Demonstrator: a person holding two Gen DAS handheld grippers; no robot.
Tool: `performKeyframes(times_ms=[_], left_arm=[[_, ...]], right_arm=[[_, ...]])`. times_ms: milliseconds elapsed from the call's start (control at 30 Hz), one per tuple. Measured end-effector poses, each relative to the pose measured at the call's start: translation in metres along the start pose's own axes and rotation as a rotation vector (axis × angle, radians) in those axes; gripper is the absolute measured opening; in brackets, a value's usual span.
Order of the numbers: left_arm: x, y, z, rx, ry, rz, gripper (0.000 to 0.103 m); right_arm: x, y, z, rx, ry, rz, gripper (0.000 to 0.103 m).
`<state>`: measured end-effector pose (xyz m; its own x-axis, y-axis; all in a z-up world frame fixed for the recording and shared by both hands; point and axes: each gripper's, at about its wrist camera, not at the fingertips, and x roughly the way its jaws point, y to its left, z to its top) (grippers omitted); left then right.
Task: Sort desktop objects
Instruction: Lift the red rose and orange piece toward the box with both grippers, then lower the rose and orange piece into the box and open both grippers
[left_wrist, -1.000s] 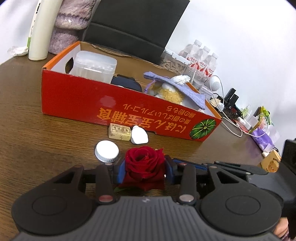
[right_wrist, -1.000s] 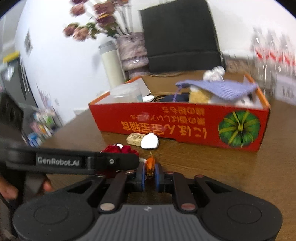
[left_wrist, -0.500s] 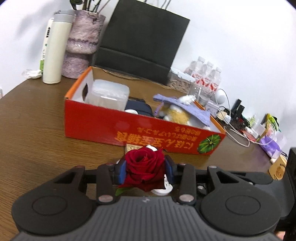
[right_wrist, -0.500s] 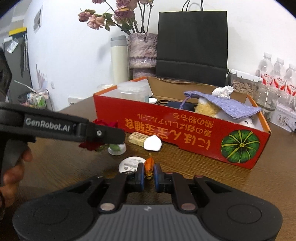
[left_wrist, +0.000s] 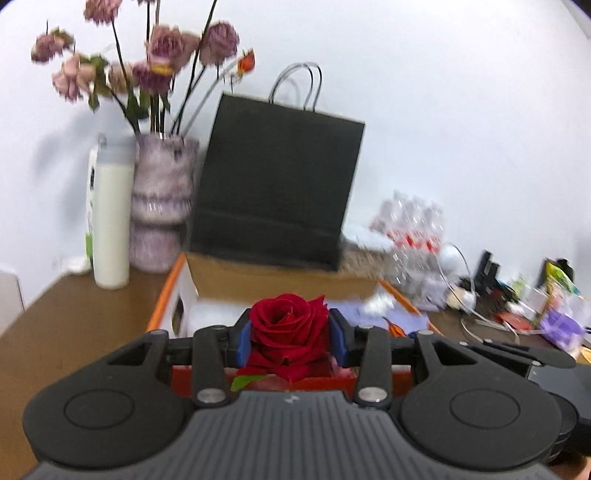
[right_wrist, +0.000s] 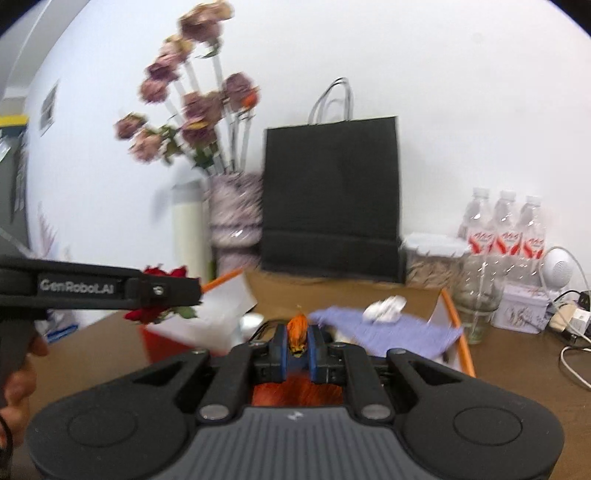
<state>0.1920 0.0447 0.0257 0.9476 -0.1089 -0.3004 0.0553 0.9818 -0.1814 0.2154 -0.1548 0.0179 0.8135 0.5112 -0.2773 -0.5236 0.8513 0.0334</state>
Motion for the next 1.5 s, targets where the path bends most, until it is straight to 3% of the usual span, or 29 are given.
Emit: performKeyframes(times_ms=[267,533,633,700,733,767,933,1500], left_arm=[[0.042,-0.001,0.002,0.055,-0.047,0.071,0.042],[0.066,-0.006,-0.014,0.172,-0.057,0.109,0.043],[0.069,-0.008,-0.018,0.194,-0.050,0.135,0.049],[0.067,-0.008,-0.021,0.204,-0.059,0.155,0.070],[0.065,-0.008,-0.023,0.206,-0.074,0.172,0.090],[0.063,-0.008,-0.024,0.210,-0.093,0.191,0.103],[0.051,-0.011,-0.028,0.218,-0.180,0.226,0.103],[0.034,-0.007,-0.038,0.202,-0.137,0.276,0.103]], right_arm=[[0.047,-0.017,-0.001,0.060,-0.009,-0.053,0.010],[0.061,-0.008,-0.012,-0.032,0.006,-0.055,0.011],[0.061,-0.006,-0.014,-0.041,0.015,-0.057,0.012],[0.060,-0.007,-0.016,-0.041,0.011,-0.071,0.028],[0.059,-0.007,-0.016,-0.043,0.009,-0.076,0.034],[0.057,-0.007,-0.017,-0.045,0.003,-0.077,0.047],[0.046,0.000,-0.019,-0.079,-0.066,-0.086,0.092],[0.030,0.008,-0.025,-0.111,-0.057,-0.107,0.102]])
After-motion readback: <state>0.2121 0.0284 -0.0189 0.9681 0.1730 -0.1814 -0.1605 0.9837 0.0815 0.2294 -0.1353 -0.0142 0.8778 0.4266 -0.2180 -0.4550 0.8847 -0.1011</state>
